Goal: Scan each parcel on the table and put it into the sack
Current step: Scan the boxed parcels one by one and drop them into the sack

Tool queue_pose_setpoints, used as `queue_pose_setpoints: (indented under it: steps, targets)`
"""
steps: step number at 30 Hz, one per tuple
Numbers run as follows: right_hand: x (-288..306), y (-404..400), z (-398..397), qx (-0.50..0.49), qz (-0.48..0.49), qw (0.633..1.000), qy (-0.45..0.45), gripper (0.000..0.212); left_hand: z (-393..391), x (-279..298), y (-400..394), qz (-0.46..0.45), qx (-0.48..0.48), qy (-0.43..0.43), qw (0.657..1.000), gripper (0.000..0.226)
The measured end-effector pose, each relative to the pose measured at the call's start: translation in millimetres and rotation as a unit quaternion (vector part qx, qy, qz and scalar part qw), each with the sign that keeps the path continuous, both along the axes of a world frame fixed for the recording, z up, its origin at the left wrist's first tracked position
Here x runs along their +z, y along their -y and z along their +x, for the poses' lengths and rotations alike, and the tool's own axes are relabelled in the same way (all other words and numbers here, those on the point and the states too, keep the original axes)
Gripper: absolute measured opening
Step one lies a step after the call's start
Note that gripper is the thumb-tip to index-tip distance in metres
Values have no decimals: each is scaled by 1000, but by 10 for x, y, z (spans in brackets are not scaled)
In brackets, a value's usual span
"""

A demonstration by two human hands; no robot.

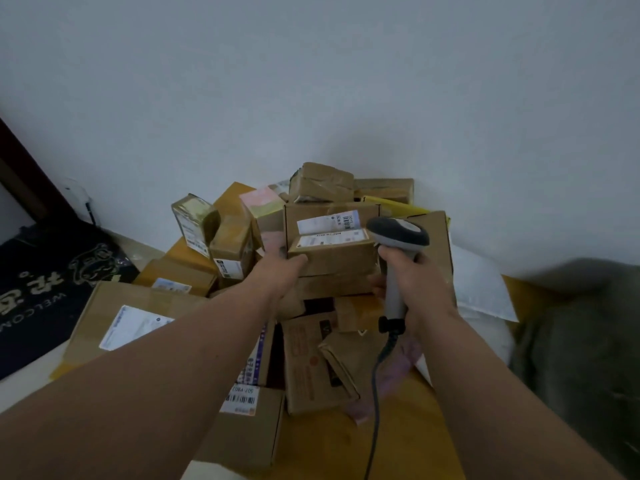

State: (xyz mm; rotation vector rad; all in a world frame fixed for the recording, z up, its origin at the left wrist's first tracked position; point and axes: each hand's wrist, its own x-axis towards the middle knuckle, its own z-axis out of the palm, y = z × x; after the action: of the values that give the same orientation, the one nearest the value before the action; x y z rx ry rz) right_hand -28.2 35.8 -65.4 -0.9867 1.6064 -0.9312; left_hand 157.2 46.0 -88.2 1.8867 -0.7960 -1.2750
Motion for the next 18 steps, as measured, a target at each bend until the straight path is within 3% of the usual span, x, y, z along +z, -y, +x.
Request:
queue_pose_setpoints:
  steps: [6,10,13,16,18]
  targets:
    - [-96,232,9,28,35,997,64,14,-57,-15,186,37,73,-85,993,18]
    - [-176,215,-51,-18,22,994,104,19,-90,-9,237,-5,155,-82,984,29]
    - [-171,140,-104,-62,23,988,138,22,-133,51,207,-34,194,-99,975,21]
    - [-97,24,-174,-80,10,987,138,19,-196,109,152,-53,178,-120,975,9]
    - [-39,-81,-229,-93,-14,988,123,12,-241,140,93,-64,152,-135,977,17]
